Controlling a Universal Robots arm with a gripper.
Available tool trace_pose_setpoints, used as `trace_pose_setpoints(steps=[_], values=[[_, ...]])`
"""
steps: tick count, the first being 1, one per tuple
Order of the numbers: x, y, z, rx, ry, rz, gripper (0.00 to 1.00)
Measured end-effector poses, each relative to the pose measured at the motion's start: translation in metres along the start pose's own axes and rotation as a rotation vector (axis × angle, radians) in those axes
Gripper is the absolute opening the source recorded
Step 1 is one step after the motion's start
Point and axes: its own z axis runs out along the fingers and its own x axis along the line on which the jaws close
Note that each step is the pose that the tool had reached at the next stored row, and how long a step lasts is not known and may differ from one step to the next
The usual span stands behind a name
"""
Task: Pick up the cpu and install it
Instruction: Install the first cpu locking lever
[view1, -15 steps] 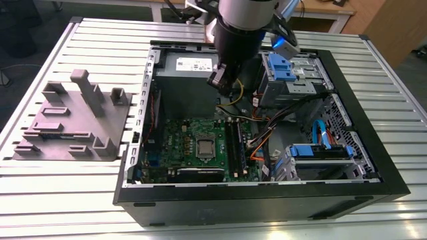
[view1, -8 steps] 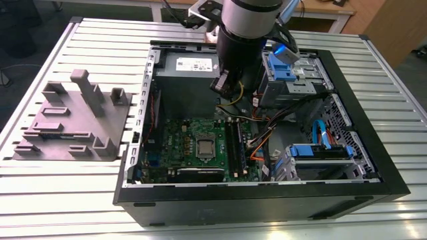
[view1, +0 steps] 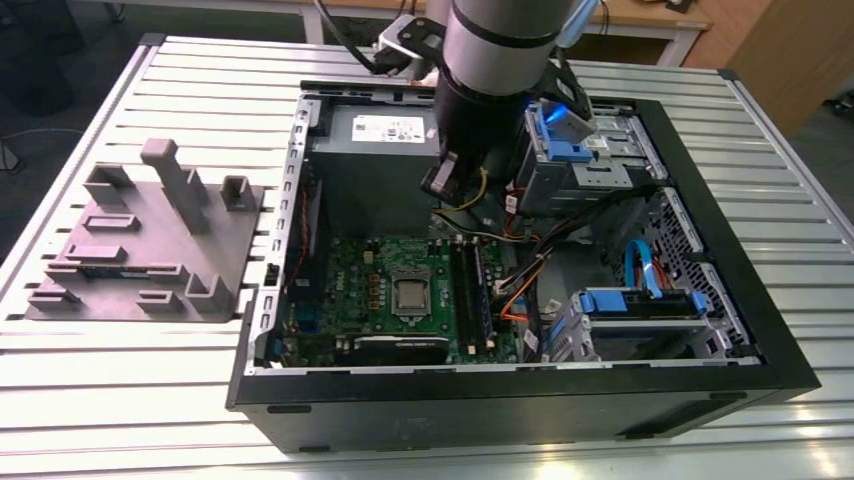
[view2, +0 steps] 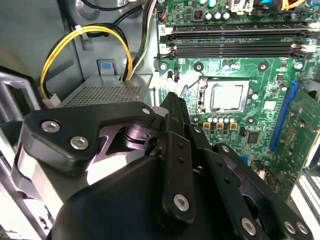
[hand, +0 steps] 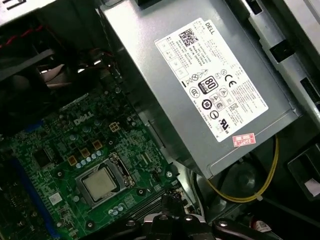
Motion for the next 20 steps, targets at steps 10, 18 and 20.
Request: trace_pose_setpoints(steps=[10,18,20], values=[[0.0018,-0.0018,0.0181,-0.0010,0.0009,-0.010,0.10],[0.0035,-0.0033,0.0325,-0.0020,0.0017,-0.021,0.10],[0.0038,-0.0037,0.0359,-0.0021,0.0019,-0.021,0.10]])
